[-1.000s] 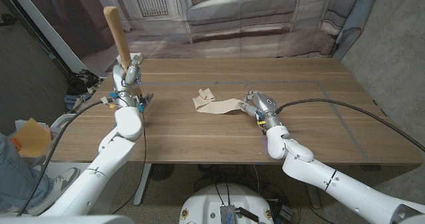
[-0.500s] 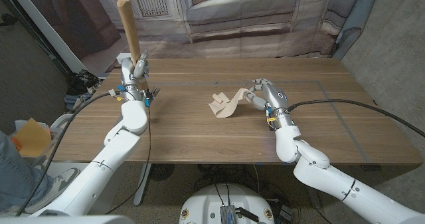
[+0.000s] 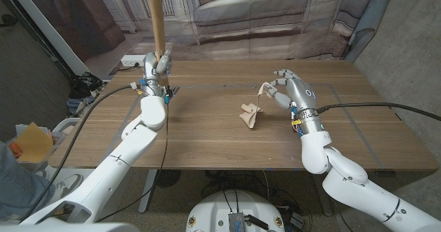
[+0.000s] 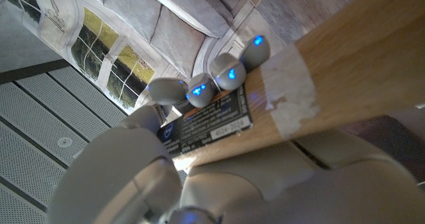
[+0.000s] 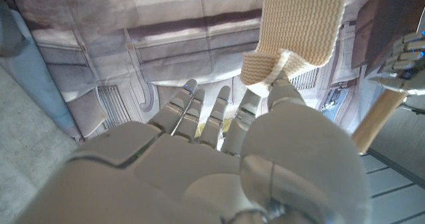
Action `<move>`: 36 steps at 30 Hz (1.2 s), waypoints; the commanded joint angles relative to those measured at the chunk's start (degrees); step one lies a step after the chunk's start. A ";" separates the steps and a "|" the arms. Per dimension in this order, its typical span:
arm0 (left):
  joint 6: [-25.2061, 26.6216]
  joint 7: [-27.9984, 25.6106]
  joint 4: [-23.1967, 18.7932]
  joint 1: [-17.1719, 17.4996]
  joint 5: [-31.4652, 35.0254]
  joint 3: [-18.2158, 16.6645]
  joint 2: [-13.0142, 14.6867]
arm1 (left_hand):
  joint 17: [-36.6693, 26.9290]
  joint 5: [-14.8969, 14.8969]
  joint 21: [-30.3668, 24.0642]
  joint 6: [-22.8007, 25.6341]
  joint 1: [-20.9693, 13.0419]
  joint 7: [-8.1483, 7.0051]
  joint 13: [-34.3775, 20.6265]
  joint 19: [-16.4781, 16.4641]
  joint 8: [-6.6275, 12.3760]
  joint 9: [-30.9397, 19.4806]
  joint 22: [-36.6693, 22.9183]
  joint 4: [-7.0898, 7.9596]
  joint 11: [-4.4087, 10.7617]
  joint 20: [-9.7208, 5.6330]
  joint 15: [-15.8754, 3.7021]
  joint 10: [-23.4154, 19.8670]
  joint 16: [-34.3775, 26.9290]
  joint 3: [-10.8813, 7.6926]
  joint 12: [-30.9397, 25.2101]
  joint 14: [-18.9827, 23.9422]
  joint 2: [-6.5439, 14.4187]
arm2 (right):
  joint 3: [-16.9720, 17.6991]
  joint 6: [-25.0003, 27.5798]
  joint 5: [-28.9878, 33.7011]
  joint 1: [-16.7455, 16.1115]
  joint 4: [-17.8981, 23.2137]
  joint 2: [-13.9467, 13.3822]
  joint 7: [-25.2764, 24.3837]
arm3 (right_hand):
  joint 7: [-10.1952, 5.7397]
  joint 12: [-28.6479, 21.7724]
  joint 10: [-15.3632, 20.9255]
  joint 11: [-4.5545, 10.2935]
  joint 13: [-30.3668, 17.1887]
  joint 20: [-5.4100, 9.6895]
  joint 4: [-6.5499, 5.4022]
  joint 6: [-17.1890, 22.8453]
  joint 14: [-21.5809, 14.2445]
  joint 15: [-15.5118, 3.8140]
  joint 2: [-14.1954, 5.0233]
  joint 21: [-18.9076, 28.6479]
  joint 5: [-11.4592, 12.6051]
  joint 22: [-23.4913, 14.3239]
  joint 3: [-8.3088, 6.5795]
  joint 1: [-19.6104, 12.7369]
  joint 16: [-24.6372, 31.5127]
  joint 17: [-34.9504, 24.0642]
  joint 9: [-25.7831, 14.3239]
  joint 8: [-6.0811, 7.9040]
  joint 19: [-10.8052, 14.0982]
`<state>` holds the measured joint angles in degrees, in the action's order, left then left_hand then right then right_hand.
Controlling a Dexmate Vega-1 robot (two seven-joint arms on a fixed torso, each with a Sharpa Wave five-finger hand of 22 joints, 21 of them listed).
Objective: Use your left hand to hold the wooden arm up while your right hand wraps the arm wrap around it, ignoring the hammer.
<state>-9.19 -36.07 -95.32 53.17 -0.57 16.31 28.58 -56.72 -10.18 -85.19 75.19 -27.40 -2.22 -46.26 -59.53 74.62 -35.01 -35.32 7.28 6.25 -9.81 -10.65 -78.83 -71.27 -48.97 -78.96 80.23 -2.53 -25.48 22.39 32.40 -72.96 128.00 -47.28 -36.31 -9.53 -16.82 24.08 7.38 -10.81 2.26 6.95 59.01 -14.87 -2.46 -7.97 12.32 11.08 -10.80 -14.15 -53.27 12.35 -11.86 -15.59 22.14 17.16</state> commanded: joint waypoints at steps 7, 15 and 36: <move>4.55 1.40 1.25 -8.39 2.71 7.81 -3.03 | -3.08 0.20 -0.73 -0.50 2.41 -0.10 0.30 0.63 1.00 0.21 0.99 0.17 0.28 -2.05 -0.23 -0.51 -6.63 -0.84 -0.28 0.13 1.99 | 21.11 -12.85 -4.48 -8.57 8.67 -1.06 0.21 | -0.07 -0.17 0.68 -0.01 -0.23 3.76 -0.11 -0.08 -0.59 -3.28 -0.24 0.46 0.07 -0.22 0.61 0.07 0.36 -0.11 -0.81 0.63 0.01; 14.48 3.43 -2.28 -11.36 8.89 11.39 -0.34 | -3.23 0.19 -1.17 -0.69 2.51 -0.08 0.08 0.79 1.38 0.41 1.69 0.14 0.17 -2.04 -0.27 -0.46 -6.86 -0.86 -0.60 0.20 1.97 | 24.77 -13.35 -2.97 -8.97 10.77 0.04 7.02 | -0.23 -0.02 0.53 0.12 -0.24 3.74 -0.12 -0.27 -0.63 -3.30 -0.28 0.50 0.06 -0.22 0.73 0.05 0.22 -0.04 -1.24 0.79 0.16; 31.86 11.36 -6.93 -20.41 32.59 24.36 4.16 | -3.87 0.21 -2.19 -1.03 2.48 0.03 -0.04 0.90 2.86 -0.04 2.27 0.03 0.16 -2.08 -0.26 -0.31 -7.77 -0.70 -1.07 0.40 2.10 | 37.33 0.43 -11.92 -9.02 22.14 3.69 33.27 | -0.32 0.44 -0.04 -0.49 -0.25 3.43 -0.16 -0.60 -0.44 -2.65 -0.50 0.38 0.00 -0.20 1.07 -0.07 -0.14 0.04 -2.32 1.22 -0.02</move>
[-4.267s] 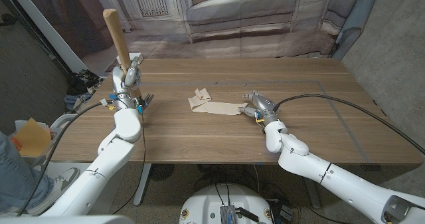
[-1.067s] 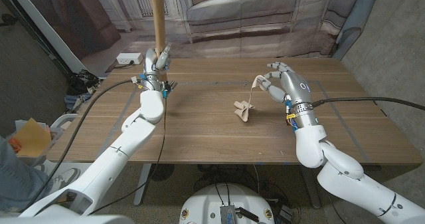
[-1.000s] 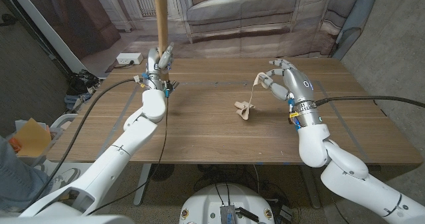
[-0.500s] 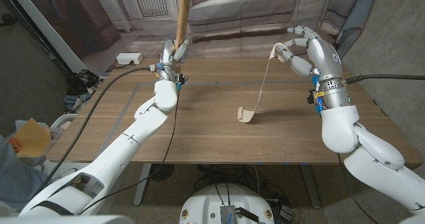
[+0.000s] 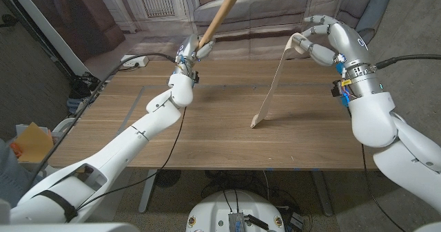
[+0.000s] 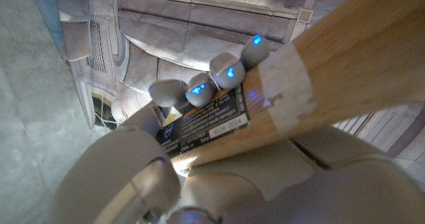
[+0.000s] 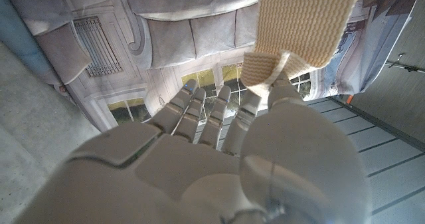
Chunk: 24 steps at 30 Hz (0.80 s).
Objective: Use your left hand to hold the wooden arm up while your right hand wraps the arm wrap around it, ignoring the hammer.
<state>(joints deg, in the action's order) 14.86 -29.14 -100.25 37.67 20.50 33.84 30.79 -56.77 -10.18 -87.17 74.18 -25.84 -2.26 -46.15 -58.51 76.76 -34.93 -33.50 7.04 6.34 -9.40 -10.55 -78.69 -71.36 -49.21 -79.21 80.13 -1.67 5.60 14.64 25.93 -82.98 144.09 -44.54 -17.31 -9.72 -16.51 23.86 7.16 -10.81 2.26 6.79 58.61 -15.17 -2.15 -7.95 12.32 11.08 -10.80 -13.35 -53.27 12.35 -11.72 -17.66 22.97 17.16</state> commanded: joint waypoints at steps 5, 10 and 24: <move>8.29 7.20 -1.23 -6.39 13.22 8.18 1.77 | -4.14 0.20 -0.71 -0.14 0.88 0.03 -0.77 0.27 0.85 -0.02 -0.33 0.25 0.36 -2.49 -0.42 -0.36 -7.92 -0.45 -1.29 0.38 1.25 | 7.59 12.18 -8.91 3.85 8.37 -0.05 19.51 | -0.09 0.19 0.16 -0.38 -0.25 3.36 0.02 -0.37 -0.11 -2.75 -0.57 0.35 -0.01 -0.21 0.35 -0.15 -0.21 -0.08 -0.50 0.44 -0.07; 8.45 9.69 -0.42 -7.77 14.55 9.33 1.49 | -3.85 0.21 -0.61 -0.22 0.81 -0.06 -0.04 0.27 1.09 0.03 0.09 0.23 0.22 -2.56 -0.41 -0.43 -7.59 -0.40 -0.89 0.12 1.30 | 9.93 15.32 -14.91 6.46 10.34 -0.23 24.21 | -0.05 0.30 0.04 -0.46 -0.25 3.32 0.02 -0.37 -0.09 -2.75 -0.60 0.32 -0.03 -0.21 0.44 -0.19 -0.28 -0.06 -0.76 0.57 -0.12; 8.22 18.04 1.78 -12.61 20.02 14.24 0.69 | -3.97 0.21 -0.75 -0.34 0.71 -0.06 -0.72 0.35 1.10 0.83 0.15 0.22 0.26 -2.60 -0.39 -0.26 -7.62 -0.29 -1.39 0.23 1.32 | 10.64 19.67 -19.82 11.09 14.07 -4.61 25.50 | -1.01 0.74 -0.61 -0.42 -0.25 3.08 -0.02 -0.53 -0.04 -2.35 -0.43 0.26 -0.05 -0.22 0.77 -0.17 -0.52 0.04 -1.38 0.76 -0.27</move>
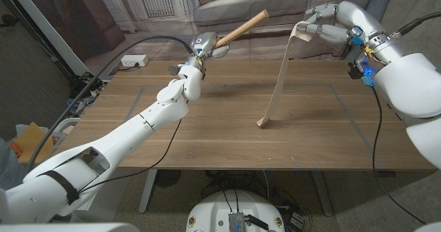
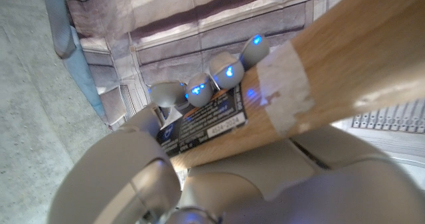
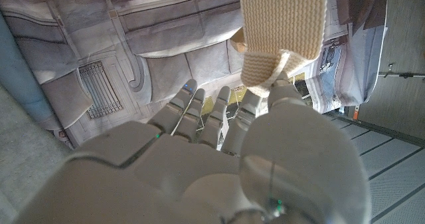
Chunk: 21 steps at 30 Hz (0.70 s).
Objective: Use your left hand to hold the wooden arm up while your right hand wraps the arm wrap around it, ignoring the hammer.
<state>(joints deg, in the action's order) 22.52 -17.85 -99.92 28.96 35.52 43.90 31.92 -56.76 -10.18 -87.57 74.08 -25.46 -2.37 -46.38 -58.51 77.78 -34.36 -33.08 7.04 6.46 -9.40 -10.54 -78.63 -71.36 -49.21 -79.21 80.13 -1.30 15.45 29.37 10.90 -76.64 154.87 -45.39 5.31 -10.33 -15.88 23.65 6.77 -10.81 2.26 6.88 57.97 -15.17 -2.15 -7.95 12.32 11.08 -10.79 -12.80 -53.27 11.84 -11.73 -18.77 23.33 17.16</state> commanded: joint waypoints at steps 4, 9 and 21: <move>0.28 8.40 1.62 -4.31 6.01 4.93 -0.74 | -4.03 0.21 -0.31 -0.33 0.29 -0.07 -0.25 0.39 0.32 0.15 -0.18 0.21 0.17 -2.54 -0.39 -0.31 -7.63 -0.25 -1.26 0.19 0.94 | -0.61 7.30 -6.46 8.77 3.71 -6.20 3.14 | -0.78 0.17 -0.46 0.03 -0.25 3.10 -0.13 0.09 -0.04 -2.40 -0.33 0.24 -0.04 -0.23 0.33 -0.10 -0.08 0.07 -0.39 0.43 -0.32; -0.02 9.86 1.33 -4.30 6.57 5.22 -1.03 | -4.08 0.21 -0.26 -0.20 0.27 -0.08 -0.39 0.62 0.30 0.45 -0.20 0.21 0.24 -2.55 -0.41 -0.30 -7.64 -0.23 -1.36 0.10 0.91 | -2.79 9.29 -10.15 14.37 3.10 -8.62 3.19 | -0.99 0.28 -0.59 0.27 -0.25 3.10 -0.21 0.06 -0.07 -2.43 -0.27 0.24 -0.01 -0.23 0.45 0.01 -0.14 0.08 -0.53 0.45 -0.31; -0.56 14.39 0.37 -3.76 9.80 7.33 -0.73 | -3.96 0.21 -0.18 -0.33 0.17 -0.04 -0.24 0.46 0.39 0.92 0.25 0.18 0.09 -2.61 -0.39 -0.25 -7.46 -0.13 -1.32 0.03 0.85 | -12.47 11.83 -15.14 27.50 0.40 -14.69 -1.27 | -1.13 0.41 -0.66 0.35 -0.25 3.04 -0.30 0.10 -0.09 -2.50 -0.33 0.27 0.06 -0.24 0.57 0.07 -0.24 0.08 -0.60 0.42 -0.24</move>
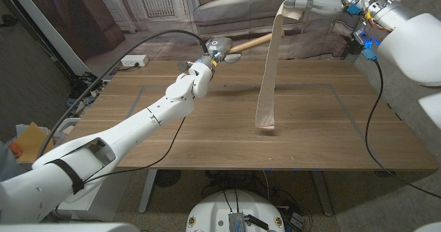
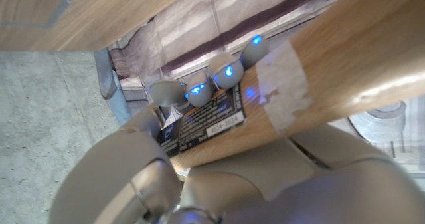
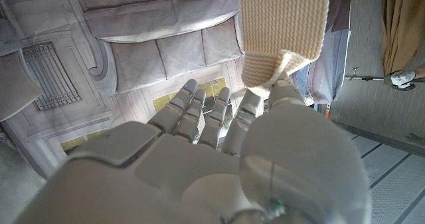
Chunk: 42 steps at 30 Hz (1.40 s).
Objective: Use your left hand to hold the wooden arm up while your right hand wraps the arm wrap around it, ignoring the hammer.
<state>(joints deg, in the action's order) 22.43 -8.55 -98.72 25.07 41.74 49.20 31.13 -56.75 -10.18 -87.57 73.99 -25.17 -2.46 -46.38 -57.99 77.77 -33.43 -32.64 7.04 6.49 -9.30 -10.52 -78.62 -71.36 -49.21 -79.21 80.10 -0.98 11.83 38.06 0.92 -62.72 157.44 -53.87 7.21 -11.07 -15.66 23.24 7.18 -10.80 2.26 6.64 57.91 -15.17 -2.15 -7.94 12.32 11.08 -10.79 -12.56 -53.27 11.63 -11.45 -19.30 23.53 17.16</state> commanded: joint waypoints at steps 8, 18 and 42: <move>-0.71 6.10 -2.50 1.86 4.28 1.56 0.52 | -3.92 0.21 0.01 -0.50 -0.18 0.00 0.20 -0.10 0.96 -0.56 0.38 0.18 0.22 -2.65 -0.38 -0.42 -7.46 -0.06 -1.11 0.31 0.49 | -15.79 3.79 -7.66 22.33 -4.55 -8.16 -5.36 | -0.40 0.25 -0.21 0.10 -0.26 3.09 -0.13 0.12 -0.12 -2.62 -0.36 0.28 0.11 -0.25 0.43 0.12 -0.09 -0.20 -0.11 0.16 -0.22; -0.89 6.46 -3.71 3.54 3.78 -0.06 1.10 | -3.82 0.21 -0.20 -0.65 -0.23 -0.12 0.05 -0.01 1.36 -0.57 0.30 0.23 0.24 -2.71 -0.41 -0.28 -7.31 -0.01 -1.26 0.15 0.46 | -14.37 6.53 -10.71 24.09 -4.94 -11.05 -6.92 | -0.49 0.28 -0.07 0.11 -0.26 3.08 -0.16 0.14 -0.27 -2.81 -0.32 0.32 0.15 -0.25 0.54 0.13 -0.12 -0.17 -0.19 0.13 -0.08; -6.02 11.74 -6.61 4.17 7.08 0.80 2.37 | -4.07 0.22 0.03 -0.20 -0.40 0.02 -0.36 0.02 1.38 1.11 0.70 0.26 0.27 -2.59 -0.48 -0.22 -7.44 0.19 -1.68 0.10 0.43 | -42.77 15.41 -1.42 50.55 -9.30 -7.47 -1.89 | -0.59 0.34 0.31 0.15 -0.26 2.83 -0.35 0.31 -0.57 -2.66 -0.39 0.31 0.15 -0.24 0.80 0.34 -0.14 -0.19 -0.04 -0.07 -0.03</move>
<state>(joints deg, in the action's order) 18.18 1.49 -103.77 28.43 47.56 50.21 33.09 -56.75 -9.95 -87.56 73.89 -25.33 -2.56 -46.32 -58.00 79.29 -32.81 -32.55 7.20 6.60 -9.30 -10.46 -78.52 -71.36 -49.00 -79.21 80.04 -0.73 -19.65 50.36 -5.70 -22.43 150.24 -63.96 2.05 -11.37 -15.44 23.25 7.18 -10.79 2.26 6.17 58.24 -15.17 -2.15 -8.17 12.32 11.08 -10.79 -12.09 -53.04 11.64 -11.46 -19.28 23.47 17.16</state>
